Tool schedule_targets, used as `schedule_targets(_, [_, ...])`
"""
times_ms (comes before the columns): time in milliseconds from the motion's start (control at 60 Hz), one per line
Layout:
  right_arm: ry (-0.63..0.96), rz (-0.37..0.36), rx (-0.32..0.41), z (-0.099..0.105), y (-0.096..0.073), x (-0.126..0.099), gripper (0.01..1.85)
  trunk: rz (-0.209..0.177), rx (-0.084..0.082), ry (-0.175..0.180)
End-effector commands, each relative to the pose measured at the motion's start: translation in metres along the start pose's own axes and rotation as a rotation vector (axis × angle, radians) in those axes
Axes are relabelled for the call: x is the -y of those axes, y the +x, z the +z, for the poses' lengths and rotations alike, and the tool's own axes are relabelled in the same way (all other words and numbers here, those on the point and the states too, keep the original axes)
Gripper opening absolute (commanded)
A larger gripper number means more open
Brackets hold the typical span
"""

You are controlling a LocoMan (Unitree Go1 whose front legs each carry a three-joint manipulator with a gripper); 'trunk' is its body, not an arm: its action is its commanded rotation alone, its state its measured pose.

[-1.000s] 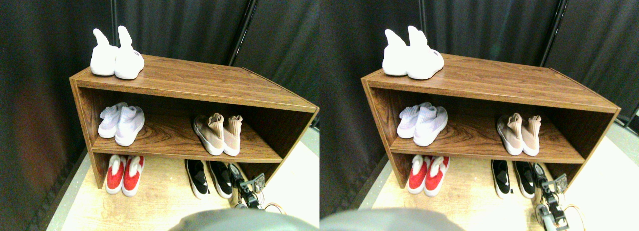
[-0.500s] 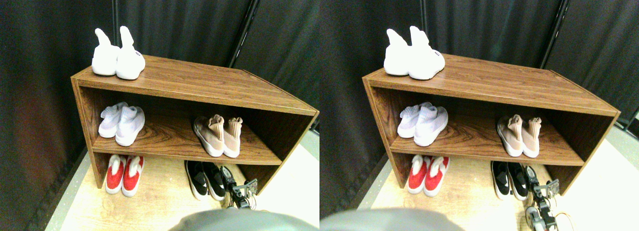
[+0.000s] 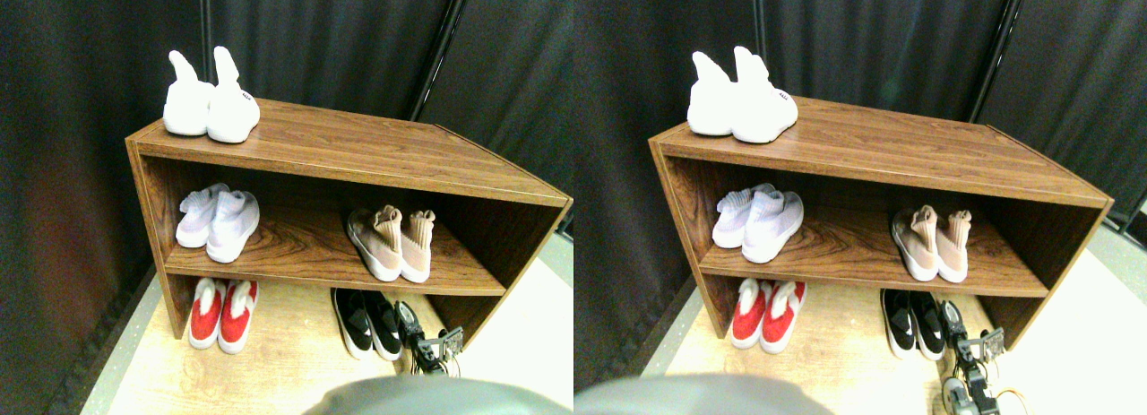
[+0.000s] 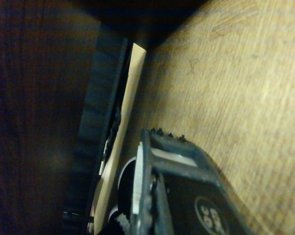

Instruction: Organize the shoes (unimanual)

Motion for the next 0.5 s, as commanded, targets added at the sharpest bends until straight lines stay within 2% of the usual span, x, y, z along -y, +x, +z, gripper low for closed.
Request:
schedule_targets(17, [0.016,0.062,0.01,-0.0006,-0.0021,-0.0104,0.06,0.005,-0.014,-0.024])
schedule_targets(500, [0.055,0.062,0.004,-0.0089,-0.0059,-0.0056,0.06,0.0,-0.016,-0.029])
